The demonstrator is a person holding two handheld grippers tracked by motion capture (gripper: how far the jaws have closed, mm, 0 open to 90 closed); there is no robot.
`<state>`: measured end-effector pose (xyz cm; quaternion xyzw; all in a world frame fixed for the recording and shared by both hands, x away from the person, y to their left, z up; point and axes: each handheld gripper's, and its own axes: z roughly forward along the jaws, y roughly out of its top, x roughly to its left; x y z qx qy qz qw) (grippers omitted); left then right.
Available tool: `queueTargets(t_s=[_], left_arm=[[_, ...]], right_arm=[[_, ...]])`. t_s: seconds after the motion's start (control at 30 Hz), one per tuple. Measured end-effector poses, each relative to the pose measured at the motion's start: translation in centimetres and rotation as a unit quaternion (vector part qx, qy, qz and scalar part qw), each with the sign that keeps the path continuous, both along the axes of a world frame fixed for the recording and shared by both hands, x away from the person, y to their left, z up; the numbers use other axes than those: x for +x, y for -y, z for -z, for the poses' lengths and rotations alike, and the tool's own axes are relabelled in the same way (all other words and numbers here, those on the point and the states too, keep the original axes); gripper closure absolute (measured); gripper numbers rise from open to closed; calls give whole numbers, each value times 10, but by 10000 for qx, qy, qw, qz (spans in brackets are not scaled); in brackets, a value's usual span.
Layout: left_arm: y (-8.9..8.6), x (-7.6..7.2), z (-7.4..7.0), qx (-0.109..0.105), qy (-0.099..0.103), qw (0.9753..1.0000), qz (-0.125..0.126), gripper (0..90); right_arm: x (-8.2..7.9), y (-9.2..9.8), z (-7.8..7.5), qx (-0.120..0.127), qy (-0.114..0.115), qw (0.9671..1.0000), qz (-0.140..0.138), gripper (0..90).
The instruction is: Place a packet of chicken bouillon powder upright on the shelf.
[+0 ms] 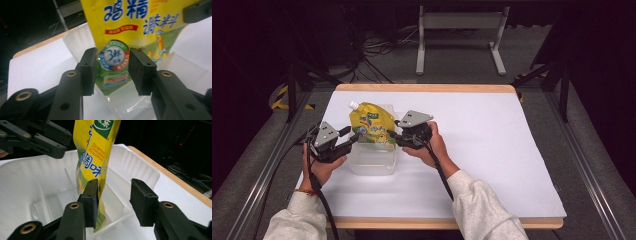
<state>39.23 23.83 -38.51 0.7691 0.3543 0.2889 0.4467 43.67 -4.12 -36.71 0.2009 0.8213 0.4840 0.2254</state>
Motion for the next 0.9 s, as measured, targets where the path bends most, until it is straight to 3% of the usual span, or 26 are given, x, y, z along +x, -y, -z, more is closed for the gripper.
queueTargets(t_s=[0.2,0.43,0.57,0.9], left_arm=[[7,-9,0,58,-53,9999,122,442],[17,-22,-2,47,-18,9999,163,336],[25,-33,-2,86,-8,9995,306,272],[39,-50,-2,142,-81,9982,570,215]], right_arm=[[-1,9,-1,-124,-72,9999,21,539],[-5,14,-5,-232,-5,9997,3,526],[-8,18,-8,-285,24,9996,4,522],[-16,30,-8,-563,0,9984,-54,509]])
